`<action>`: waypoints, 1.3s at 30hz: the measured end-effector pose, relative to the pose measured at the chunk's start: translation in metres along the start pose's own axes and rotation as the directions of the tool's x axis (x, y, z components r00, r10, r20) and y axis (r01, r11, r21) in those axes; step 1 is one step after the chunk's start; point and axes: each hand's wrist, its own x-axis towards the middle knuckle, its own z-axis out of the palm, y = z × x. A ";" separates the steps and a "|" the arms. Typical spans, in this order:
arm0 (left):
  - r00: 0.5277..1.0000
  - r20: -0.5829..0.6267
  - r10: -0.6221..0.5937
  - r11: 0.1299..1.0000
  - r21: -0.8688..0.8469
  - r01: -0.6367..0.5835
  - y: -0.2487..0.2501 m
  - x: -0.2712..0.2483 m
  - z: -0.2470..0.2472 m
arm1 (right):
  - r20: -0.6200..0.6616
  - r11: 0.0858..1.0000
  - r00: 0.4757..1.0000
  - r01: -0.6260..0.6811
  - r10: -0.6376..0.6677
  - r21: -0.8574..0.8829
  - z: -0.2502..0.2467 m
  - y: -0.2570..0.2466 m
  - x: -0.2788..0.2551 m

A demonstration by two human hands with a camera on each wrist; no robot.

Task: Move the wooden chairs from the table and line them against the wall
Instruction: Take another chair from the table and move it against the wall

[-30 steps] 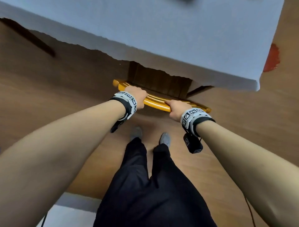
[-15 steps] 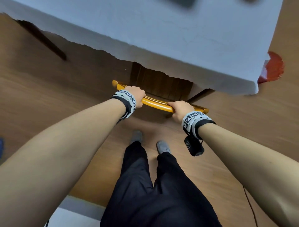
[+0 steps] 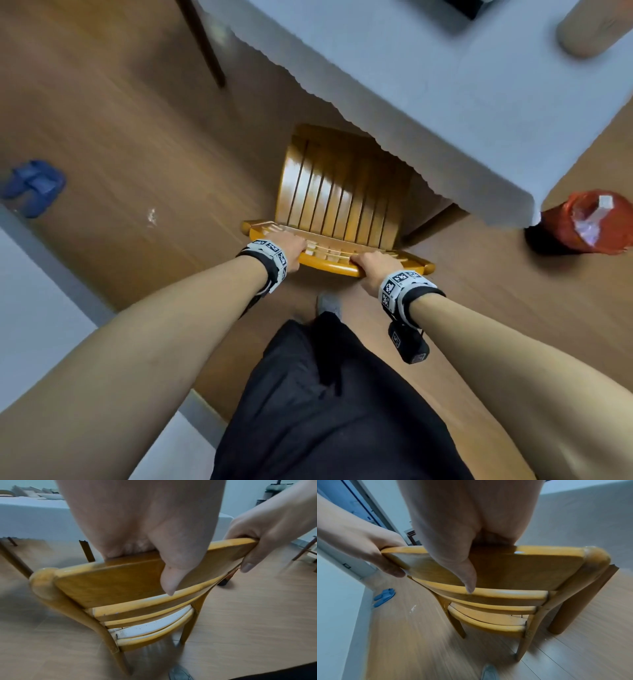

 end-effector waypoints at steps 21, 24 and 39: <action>0.940 -0.060 -0.336 0.895 -0.331 0.299 0.192 -0.161 0.157 | 0.136 0.925 0.971 0.228 -0.194 -0.303 0.122 0.034 -0.130; 0.907 -0.041 -0.419 0.842 -0.392 0.371 0.213 -0.166 0.162 | 0.146 0.890 0.958 0.285 -0.248 -0.356 0.128 0.043 -0.135; 0.762 0.128 -0.635 0.552 -0.615 0.564 0.352 -0.191 0.188 | 0.214 0.620 0.826 0.540 -0.522 -0.569 0.145 0.105 -0.157</action>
